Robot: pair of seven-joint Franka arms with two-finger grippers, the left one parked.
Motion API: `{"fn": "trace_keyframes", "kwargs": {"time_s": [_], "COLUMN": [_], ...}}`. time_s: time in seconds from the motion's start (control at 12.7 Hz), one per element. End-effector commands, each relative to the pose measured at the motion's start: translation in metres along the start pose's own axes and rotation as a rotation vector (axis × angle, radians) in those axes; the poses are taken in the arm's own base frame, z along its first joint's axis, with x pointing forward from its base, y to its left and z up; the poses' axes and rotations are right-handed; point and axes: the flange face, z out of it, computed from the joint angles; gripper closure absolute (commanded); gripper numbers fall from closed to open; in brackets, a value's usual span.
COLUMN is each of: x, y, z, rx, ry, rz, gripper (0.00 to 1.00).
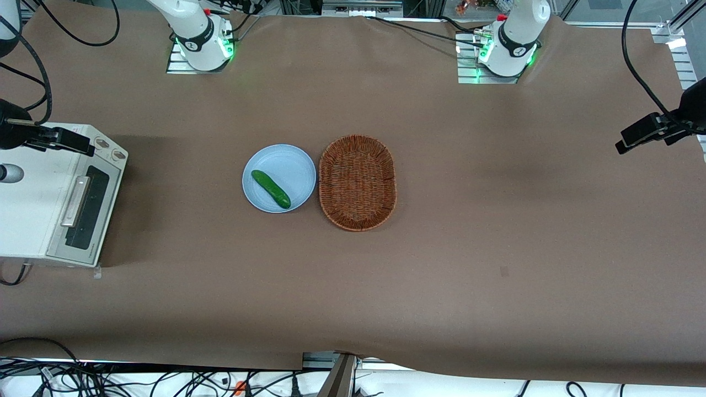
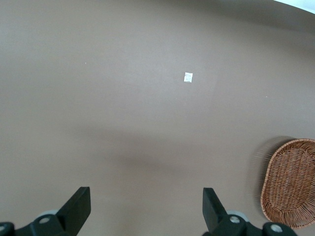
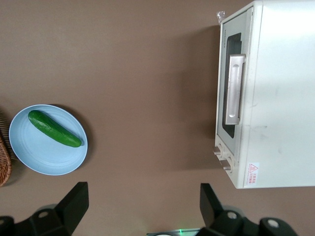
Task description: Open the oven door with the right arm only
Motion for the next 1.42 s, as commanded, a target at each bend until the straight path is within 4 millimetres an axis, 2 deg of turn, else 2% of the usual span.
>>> {"fn": "trace_keyframes", "kwargs": {"time_s": [0.0, 1.1, 1.34], "x": [-0.010, -0.007, -0.004], "y": [0.004, 0.005, 0.005], "z": [-0.002, 0.010, 0.016], "rx": [0.017, 0.016, 0.017], "ry": [-0.031, -0.069, -0.081], "rz": [-0.002, -0.007, -0.055], "gripper": [0.00, 0.00, 0.00]}}
